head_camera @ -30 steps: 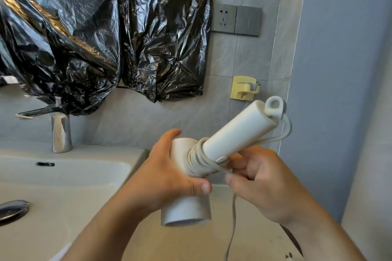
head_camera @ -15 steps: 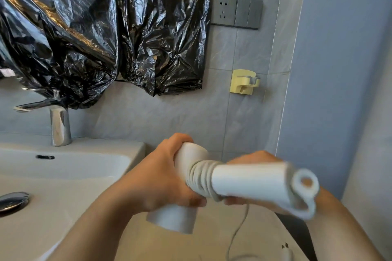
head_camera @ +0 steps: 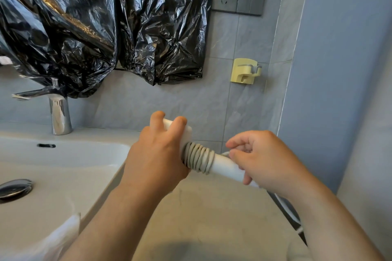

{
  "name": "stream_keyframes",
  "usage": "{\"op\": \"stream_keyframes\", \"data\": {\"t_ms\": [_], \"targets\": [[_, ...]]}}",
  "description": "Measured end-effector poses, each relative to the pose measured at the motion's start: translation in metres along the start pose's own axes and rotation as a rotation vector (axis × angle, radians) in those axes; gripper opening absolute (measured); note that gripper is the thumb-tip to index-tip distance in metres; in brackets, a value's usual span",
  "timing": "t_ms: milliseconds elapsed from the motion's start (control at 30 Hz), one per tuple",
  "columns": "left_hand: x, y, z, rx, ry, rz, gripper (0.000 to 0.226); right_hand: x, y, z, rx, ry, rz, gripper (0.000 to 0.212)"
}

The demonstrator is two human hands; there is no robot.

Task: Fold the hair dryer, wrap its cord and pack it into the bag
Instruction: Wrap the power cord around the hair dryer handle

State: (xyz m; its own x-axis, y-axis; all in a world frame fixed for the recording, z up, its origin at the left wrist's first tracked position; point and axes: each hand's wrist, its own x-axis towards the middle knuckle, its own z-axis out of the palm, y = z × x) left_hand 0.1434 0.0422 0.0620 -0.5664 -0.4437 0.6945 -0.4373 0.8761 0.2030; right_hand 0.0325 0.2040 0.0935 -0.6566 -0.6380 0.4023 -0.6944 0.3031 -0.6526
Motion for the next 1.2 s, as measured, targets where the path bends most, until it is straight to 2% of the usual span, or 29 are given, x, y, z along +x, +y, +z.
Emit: {"op": "stream_keyframes", "data": {"t_ms": [167,267,367,467,600,733,800,900,967,1067,1200], "targets": [[0.0,0.004,0.005,-0.025,0.108,-0.068,0.063,-0.003,-0.013,0.016,0.012,0.205,-0.085,0.014],[0.0,0.003,0.003,-0.031,0.122,-0.109,0.063,-0.006,-0.016,0.026,-0.015,0.202,-0.168,0.009],[0.001,0.0,-0.002,-0.08,0.136,-0.186,0.065,-0.009,-0.018,0.031,0.012,0.188,-0.233,0.015],[0.003,0.001,-0.011,-0.149,0.157,-0.248,0.065,-0.012,-0.024,0.036,0.197,0.218,-0.259,0.026],[0.003,0.004,-0.017,-0.229,0.177,-0.29,0.072,-0.015,-0.029,0.044,0.384,0.318,-0.322,0.023],[0.005,0.004,-0.02,-0.273,0.208,-0.33,0.074,-0.015,-0.027,0.046,0.501,0.357,-0.217,0.015],[0.006,0.003,-0.022,-0.298,0.206,-0.351,0.076,-0.013,-0.026,0.047,0.532,0.325,-0.158,0.016],[0.006,0.006,-0.024,-0.372,0.172,-0.367,0.076,-0.005,-0.019,0.045,0.617,0.257,-0.031,0.031],[0.008,0.005,-0.024,-0.428,0.09,-0.37,0.076,0.0,-0.014,0.041,0.653,0.21,0.008,0.028],[0.009,-0.001,-0.024,-0.529,-0.071,-0.343,0.078,0.003,-0.008,0.032,0.723,0.069,-0.114,0.027],[0.007,-0.002,-0.028,-0.701,-0.298,-0.295,0.074,0.0,0.0,0.017,0.769,-0.136,-0.257,0.048]]}}
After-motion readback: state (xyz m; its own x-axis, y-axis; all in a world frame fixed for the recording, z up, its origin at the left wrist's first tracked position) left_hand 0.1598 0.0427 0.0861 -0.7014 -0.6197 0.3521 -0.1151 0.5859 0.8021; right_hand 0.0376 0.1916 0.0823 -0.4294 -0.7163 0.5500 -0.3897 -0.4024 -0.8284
